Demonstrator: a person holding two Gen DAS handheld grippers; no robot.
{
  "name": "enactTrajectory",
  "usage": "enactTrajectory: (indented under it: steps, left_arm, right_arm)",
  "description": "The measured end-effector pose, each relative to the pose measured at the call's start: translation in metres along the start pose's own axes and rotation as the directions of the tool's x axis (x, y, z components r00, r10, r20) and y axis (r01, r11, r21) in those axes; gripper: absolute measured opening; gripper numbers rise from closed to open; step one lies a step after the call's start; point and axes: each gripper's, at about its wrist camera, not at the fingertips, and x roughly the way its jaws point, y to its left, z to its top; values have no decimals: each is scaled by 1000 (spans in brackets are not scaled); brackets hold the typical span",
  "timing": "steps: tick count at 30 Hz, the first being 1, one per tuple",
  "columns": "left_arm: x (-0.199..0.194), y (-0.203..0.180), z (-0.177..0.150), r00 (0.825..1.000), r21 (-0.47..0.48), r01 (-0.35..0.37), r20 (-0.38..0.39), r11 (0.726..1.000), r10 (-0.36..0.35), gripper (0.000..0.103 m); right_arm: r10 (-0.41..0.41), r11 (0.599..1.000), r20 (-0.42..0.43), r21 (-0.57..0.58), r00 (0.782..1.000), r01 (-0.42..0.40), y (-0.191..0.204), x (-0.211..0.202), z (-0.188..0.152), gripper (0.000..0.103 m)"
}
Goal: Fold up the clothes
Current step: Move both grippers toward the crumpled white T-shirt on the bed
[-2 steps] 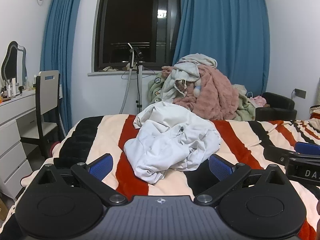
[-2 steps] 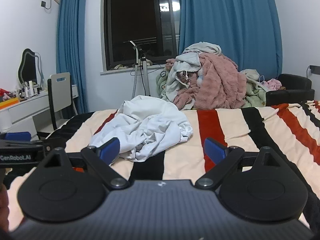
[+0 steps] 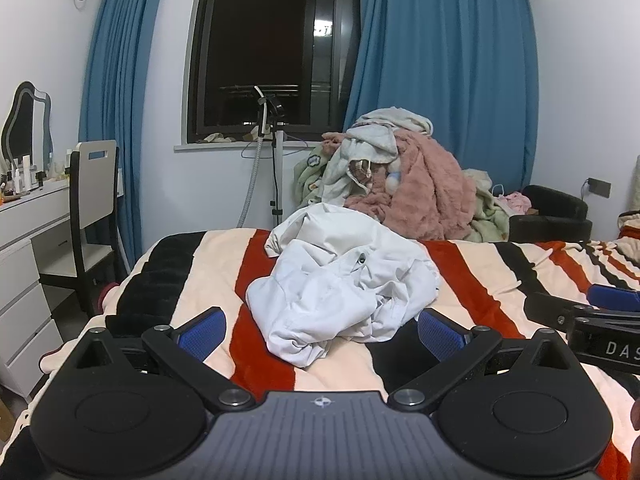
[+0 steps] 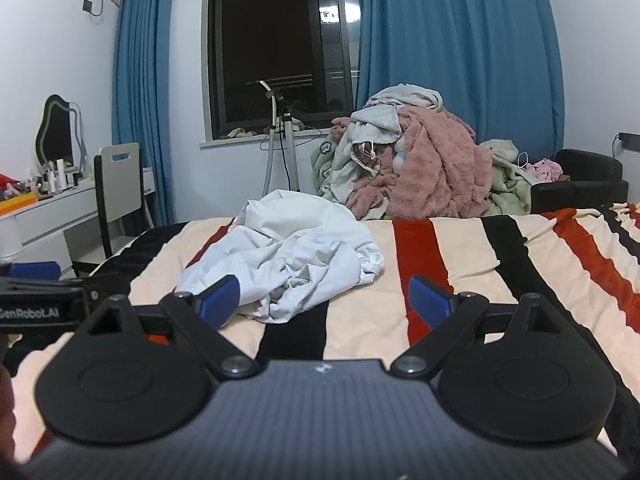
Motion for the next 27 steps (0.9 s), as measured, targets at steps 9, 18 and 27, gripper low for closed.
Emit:
enactTrajectory:
  steps: [9, 18, 27]
  left_arm:
    - [-6, -17, 1, 1000, 14, -16, -2, 1000, 16, 103]
    - [-2, -22, -8, 1000, 9, 4, -10, 1000, -4, 103]
    - [4, -33, -18, 1000, 45, -10, 3, 999, 10, 103]
  right_arm:
    - [-2, 1000, -4, -5, 1000, 2, 3, 7, 2, 93]
    - [-2, 997, 10, 74, 1000, 1, -9, 12, 2, 93]
    - [-25, 993, 130, 115, 991, 10, -22, -1, 12, 93]
